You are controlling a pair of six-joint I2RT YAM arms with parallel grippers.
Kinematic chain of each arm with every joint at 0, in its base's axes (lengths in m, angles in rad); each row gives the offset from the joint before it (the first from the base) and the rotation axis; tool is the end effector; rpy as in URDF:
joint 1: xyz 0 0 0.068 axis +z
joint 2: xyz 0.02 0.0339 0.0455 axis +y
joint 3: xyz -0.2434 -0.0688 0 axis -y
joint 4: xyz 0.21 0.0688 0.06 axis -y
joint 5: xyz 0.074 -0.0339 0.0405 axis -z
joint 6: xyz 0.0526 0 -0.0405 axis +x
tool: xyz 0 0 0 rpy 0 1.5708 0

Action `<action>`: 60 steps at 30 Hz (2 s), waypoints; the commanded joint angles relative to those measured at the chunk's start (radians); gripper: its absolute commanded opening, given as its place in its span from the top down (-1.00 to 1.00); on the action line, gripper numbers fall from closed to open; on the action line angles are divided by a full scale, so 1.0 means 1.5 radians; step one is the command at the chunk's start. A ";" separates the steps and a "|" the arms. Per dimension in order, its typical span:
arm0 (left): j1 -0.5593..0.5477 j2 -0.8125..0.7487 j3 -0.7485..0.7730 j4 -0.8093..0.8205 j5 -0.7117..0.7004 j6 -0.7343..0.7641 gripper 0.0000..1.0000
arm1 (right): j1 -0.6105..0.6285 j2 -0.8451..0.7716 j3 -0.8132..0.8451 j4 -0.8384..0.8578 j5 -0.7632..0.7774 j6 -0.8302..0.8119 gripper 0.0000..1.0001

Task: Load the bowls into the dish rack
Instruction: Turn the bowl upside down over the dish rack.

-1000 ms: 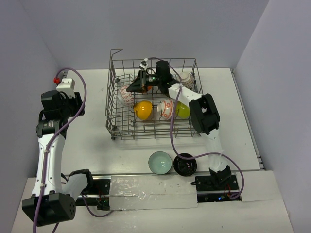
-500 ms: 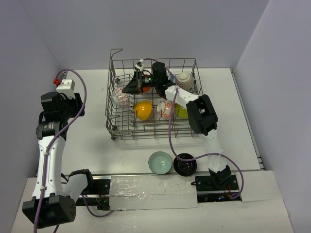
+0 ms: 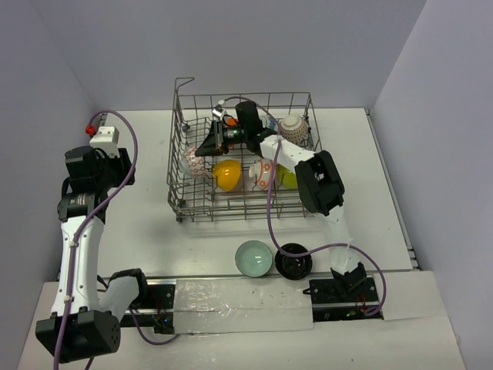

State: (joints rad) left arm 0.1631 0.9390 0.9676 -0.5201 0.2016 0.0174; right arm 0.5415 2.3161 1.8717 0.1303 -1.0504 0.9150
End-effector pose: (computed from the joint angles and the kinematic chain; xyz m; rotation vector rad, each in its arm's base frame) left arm 0.1942 0.0213 0.3167 -0.0253 2.0527 -0.0958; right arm 0.4013 0.2946 0.2253 -0.4693 2.1827 1.8850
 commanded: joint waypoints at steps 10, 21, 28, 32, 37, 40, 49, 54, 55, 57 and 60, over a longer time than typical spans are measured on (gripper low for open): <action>0.000 -0.015 -0.010 0.026 0.014 0.001 0.03 | -0.009 -0.024 0.060 -0.117 0.027 -0.128 0.93; 0.000 -0.014 -0.011 0.026 0.024 0.000 0.03 | -0.026 -0.053 0.025 -0.159 0.049 -0.171 0.82; 0.000 -0.010 -0.009 0.026 0.027 -0.002 0.02 | -0.035 -0.057 0.020 -0.175 0.054 -0.186 0.63; 0.000 -0.007 -0.009 0.027 0.028 -0.002 0.03 | -0.039 -0.061 0.020 -0.189 0.060 -0.198 0.56; 0.000 -0.005 -0.007 0.027 0.030 -0.003 0.02 | -0.046 -0.065 0.021 -0.208 0.067 -0.218 0.55; 0.000 -0.004 -0.007 0.026 0.031 -0.003 0.02 | -0.047 -0.064 0.023 -0.216 0.072 -0.224 0.54; 0.000 -0.009 -0.010 0.025 0.031 -0.003 0.01 | -0.048 -0.063 0.041 -0.250 0.086 -0.254 0.40; 0.000 -0.012 -0.012 0.027 0.029 -0.003 0.02 | -0.049 -0.067 0.052 -0.273 0.086 -0.280 0.40; 0.000 -0.012 -0.011 0.026 0.027 -0.002 0.01 | -0.047 -0.071 0.056 -0.281 0.093 -0.290 0.39; 0.000 -0.011 -0.011 0.028 0.027 -0.002 0.01 | -0.045 -0.087 0.064 -0.313 0.102 -0.327 0.39; 0.001 -0.009 -0.011 0.029 0.027 -0.002 0.01 | -0.044 -0.109 0.070 -0.334 0.115 -0.357 0.55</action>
State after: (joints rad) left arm 0.1631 0.9329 0.9524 -0.5186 0.2237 0.0166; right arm 0.4751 2.2745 1.9167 -0.3283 -0.9016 0.4595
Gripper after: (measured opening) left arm 0.493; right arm 0.267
